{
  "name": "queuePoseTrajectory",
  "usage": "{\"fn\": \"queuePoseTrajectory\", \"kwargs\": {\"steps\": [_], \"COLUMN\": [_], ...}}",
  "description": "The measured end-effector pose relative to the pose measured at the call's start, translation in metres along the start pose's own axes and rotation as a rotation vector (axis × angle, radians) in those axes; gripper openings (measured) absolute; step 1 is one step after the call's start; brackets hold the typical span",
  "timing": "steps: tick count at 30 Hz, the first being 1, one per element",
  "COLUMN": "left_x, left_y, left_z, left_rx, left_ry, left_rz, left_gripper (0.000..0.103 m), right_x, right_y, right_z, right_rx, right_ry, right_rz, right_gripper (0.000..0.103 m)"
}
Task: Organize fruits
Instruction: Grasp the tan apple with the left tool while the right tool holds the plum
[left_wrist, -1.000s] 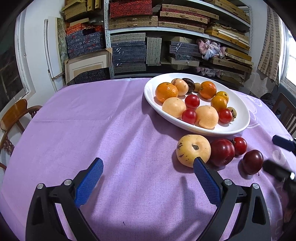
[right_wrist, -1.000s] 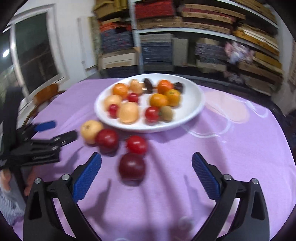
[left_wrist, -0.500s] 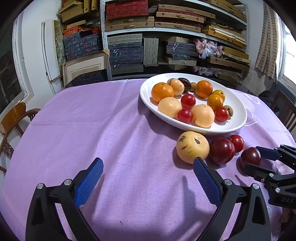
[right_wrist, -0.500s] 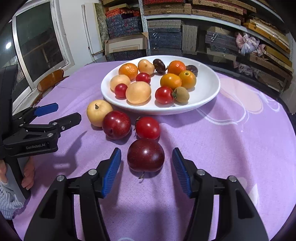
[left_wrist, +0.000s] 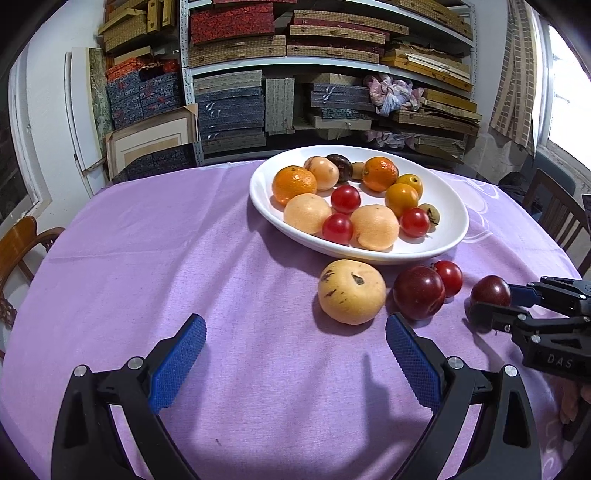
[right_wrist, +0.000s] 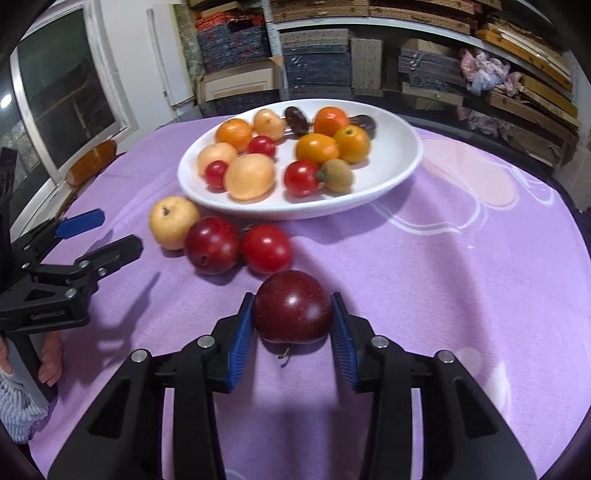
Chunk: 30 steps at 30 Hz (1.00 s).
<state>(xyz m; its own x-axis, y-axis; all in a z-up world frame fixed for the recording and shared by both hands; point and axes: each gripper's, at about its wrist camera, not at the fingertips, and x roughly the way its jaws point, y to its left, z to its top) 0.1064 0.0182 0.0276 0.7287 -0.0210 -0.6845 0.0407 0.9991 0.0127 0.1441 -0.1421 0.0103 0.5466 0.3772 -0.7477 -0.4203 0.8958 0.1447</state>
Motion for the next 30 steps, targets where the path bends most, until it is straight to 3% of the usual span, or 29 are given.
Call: {"fn": "queuePoseTrajectory", "kwargs": {"steps": [1,7,15,19,27,30], "left_x": [0.002,0.017,0.045,0.046,0.042,0.041], "left_y": [-0.002,-0.013,-0.02,-0.02,-0.025,-0.028], "left_z": [0.002,0.011,0.021,0.023,0.024,0.024], "left_rx": [0.0,0.021,0.034,0.038,0.057,0.071], "left_ry": [0.002,0.026,0.127,0.111,0.082,0.074], "left_rz": [-0.004,0.043,0.104,0.098,0.083,0.074], "left_gripper": [0.098,0.098,0.099,0.098,0.082,0.067], "right_x": [-0.001,-0.002,-0.002,-0.003,-0.002,-0.002], "right_y": [-0.004,-0.01,-0.014,-0.014,-0.014,-0.014], "right_z": [-0.001,-0.002,-0.003,-0.003,-0.003,-0.003], "right_rx": [0.001,0.017,0.035,0.035,0.036,0.036], "right_ry": [-0.002,0.0,0.002,0.003,0.003,0.003], "right_rz": [-0.03,-0.013,0.004,0.005,0.005,0.006], "right_gripper": [0.04,0.04,0.04,0.04,0.04,0.04]}}
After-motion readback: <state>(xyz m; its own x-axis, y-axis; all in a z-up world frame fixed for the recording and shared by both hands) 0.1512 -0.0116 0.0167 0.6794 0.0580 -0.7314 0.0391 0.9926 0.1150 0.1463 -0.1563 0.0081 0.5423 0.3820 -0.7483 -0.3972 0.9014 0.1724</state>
